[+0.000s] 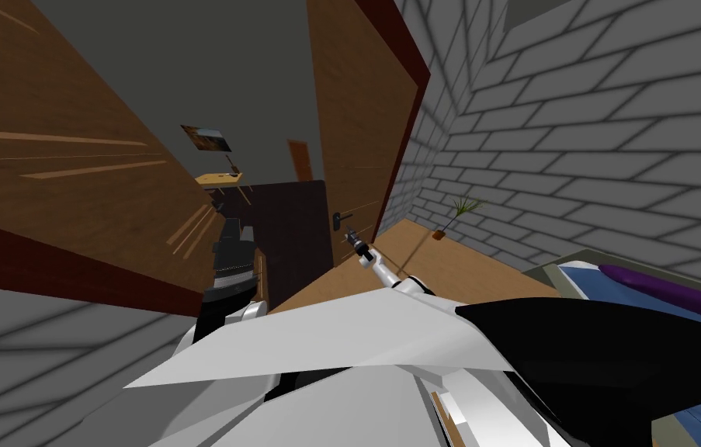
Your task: Push the door open
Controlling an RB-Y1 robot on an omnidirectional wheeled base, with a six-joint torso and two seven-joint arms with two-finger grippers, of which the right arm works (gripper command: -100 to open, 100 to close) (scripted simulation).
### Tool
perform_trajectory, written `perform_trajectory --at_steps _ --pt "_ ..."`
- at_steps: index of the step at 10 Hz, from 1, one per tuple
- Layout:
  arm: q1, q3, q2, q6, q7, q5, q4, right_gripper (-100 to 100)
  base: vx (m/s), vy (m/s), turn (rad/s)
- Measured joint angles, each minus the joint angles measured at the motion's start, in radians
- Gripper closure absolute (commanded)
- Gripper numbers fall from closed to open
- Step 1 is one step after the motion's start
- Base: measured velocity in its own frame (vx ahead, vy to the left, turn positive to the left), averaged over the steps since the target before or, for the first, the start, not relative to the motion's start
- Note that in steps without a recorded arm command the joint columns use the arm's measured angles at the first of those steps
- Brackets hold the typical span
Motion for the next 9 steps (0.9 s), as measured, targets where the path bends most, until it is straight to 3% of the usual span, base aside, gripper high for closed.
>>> perform_trajectory --at_steps 9 --pt "-0.094 0.014 -0.010 -0.016 -0.045 0.023 0.161 -100 0.061 -0.088 0.035"
